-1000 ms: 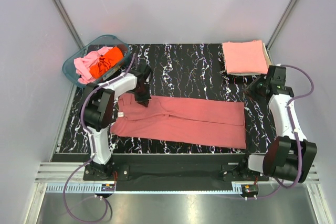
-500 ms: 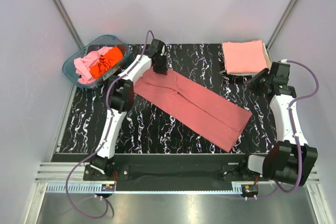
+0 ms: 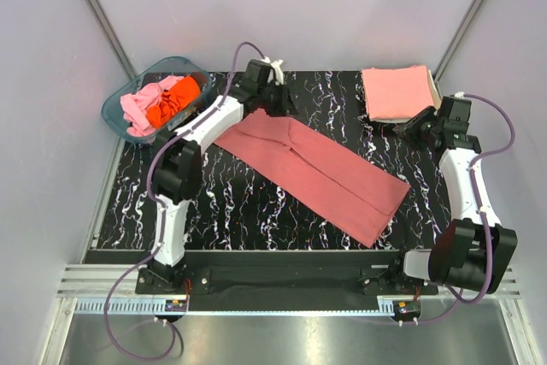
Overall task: Fold and stack the t-shirts
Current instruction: Fold the tshirt
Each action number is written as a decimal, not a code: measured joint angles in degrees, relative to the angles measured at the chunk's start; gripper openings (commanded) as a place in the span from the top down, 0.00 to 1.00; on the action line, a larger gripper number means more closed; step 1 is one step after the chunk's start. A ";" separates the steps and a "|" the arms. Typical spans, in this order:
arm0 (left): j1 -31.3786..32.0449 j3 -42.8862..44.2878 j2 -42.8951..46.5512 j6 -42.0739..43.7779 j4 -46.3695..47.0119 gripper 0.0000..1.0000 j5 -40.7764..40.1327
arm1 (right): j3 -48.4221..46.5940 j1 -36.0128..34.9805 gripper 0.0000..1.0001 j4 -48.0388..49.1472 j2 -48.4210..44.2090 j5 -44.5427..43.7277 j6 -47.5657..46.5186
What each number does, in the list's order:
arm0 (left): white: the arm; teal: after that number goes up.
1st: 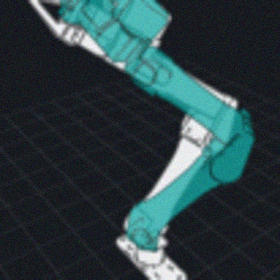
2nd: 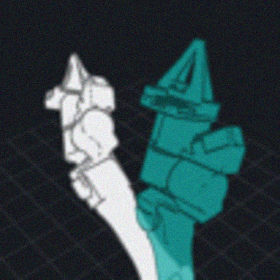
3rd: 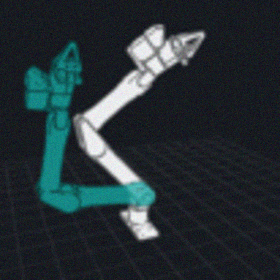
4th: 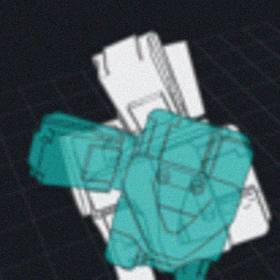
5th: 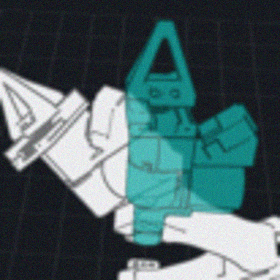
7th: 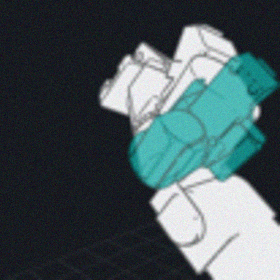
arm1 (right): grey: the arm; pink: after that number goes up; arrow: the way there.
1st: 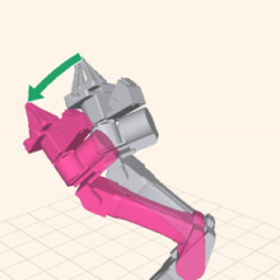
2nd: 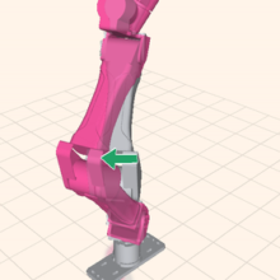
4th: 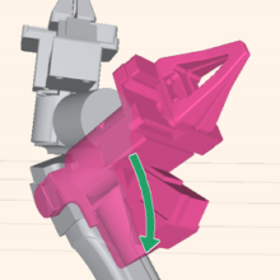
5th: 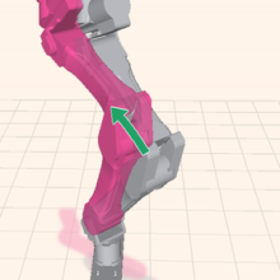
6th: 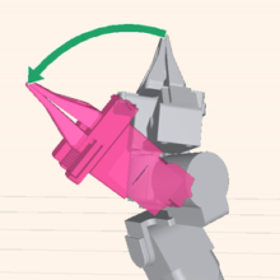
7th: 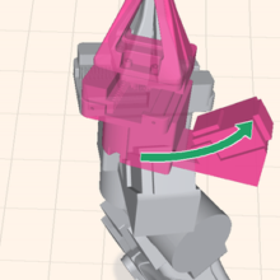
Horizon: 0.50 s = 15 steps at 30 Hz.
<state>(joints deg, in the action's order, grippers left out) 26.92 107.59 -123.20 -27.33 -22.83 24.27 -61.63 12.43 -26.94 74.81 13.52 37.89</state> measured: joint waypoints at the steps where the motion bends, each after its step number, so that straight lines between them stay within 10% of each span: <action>1: 1.57 -2.40 1.84 -0.15 0.55 0.83 0.22 | 0.22 0.00 0.65 0.04 -0.35 0.63 -0.02; 15: 18.69 -21.42 4.31 -2.36 0.35 0.84 -4.00 | 0.79 0.00 0.64 -2.19 -4.31 4.24 -0.92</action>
<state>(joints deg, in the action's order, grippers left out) 45.60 86.17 -118.89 -29.69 -22.48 20.27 -60.84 12.43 -29.12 70.50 17.76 36.97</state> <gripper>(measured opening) 0.164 0.356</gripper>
